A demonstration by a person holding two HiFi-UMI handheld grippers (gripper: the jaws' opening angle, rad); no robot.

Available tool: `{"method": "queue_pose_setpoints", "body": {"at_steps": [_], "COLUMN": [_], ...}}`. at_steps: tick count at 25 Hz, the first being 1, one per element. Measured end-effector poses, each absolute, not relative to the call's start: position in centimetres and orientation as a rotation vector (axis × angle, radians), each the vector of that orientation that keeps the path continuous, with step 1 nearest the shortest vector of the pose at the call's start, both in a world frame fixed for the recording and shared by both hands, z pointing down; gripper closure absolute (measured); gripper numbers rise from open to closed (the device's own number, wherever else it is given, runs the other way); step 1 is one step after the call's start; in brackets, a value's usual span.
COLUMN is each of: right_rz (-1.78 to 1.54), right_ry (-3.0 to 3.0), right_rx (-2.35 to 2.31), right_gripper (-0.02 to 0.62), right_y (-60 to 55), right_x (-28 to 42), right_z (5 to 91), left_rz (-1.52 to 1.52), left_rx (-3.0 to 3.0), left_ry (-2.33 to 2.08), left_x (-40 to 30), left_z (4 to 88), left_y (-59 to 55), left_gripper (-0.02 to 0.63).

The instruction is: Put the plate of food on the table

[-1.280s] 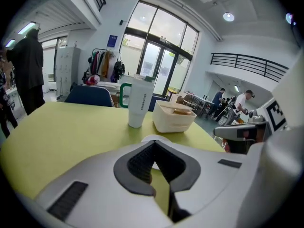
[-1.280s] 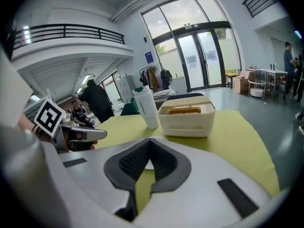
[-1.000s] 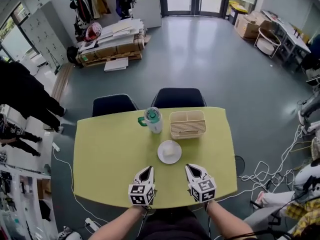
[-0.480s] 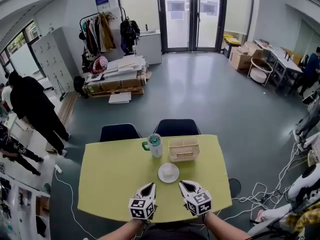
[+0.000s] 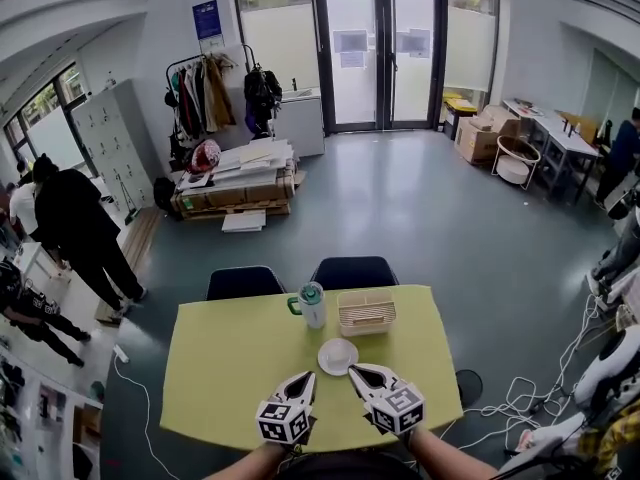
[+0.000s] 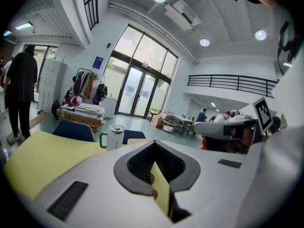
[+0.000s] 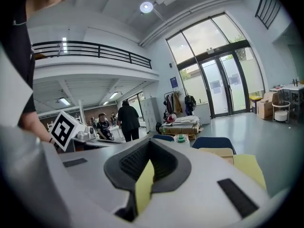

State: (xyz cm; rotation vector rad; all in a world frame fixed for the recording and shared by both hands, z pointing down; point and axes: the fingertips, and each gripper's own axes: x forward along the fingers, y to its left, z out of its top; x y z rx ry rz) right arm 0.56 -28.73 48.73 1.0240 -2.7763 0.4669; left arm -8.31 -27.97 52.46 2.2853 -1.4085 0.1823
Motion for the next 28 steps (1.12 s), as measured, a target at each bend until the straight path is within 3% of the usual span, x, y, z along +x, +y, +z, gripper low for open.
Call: {"method": "queue_pose_setpoints", "body": {"at_steps": [28], "right_rz": [0.478], "right_ry": [-2.729], "right_rx": [1.197], "right_gripper": [0.584], "right_y": [-28.9], "right_x": [2.2], "right_z": [48.7], "left_rz": [0.122], "left_rx": [2.321], "left_ry": [-1.411], "left_x": [-7.6], "left_z": [50.9], "left_y": [-28.4], "left_gripper": [0.598]}}
